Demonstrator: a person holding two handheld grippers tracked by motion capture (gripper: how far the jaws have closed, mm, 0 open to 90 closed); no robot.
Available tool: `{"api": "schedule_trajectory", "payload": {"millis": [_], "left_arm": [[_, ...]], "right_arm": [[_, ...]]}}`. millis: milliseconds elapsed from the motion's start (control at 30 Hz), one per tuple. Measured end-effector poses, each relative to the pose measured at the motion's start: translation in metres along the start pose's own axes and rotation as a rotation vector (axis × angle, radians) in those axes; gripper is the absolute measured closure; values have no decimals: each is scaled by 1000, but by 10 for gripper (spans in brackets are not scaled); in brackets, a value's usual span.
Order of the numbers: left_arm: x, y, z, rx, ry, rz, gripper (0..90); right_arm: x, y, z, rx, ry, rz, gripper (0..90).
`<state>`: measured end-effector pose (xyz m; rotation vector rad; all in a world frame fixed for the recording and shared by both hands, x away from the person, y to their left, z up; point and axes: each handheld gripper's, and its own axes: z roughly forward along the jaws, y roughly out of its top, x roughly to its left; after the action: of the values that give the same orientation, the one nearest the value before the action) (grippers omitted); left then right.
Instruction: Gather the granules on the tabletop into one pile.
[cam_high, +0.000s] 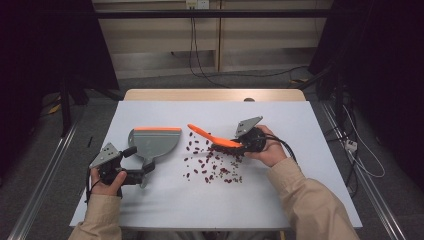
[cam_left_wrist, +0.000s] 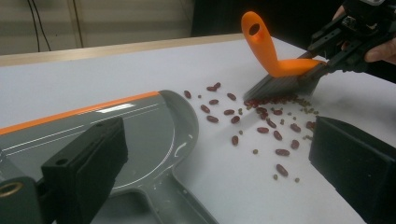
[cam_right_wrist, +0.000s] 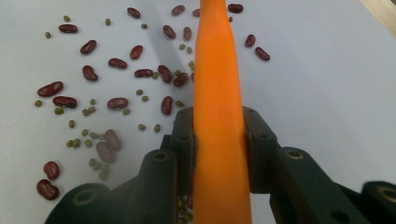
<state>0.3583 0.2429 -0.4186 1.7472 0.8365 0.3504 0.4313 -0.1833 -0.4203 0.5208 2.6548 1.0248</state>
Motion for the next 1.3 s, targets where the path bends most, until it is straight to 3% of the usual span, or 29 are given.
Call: {"api": "schedule_trajectory", "payload": {"millis": [300,600,700,1033,1300], "left_arm": [[-1,0,1,4,-4,4,43],[-1,0,1,2,0,4,42],[-2,0,1,3,-1,4,42],[-1,0,1,4,-1,4,42],[0,0,0,2,-1,-1,42]], "right_arm": [[11,-1,-5,-3,19,-8,707],[16,-2,-8,-13,43,22,708],[17,0,-9,-22,27,18,711],[-1,3,-18,-117,-22,100,712],[-14,10,-7,-143,-43,122,712]]}}
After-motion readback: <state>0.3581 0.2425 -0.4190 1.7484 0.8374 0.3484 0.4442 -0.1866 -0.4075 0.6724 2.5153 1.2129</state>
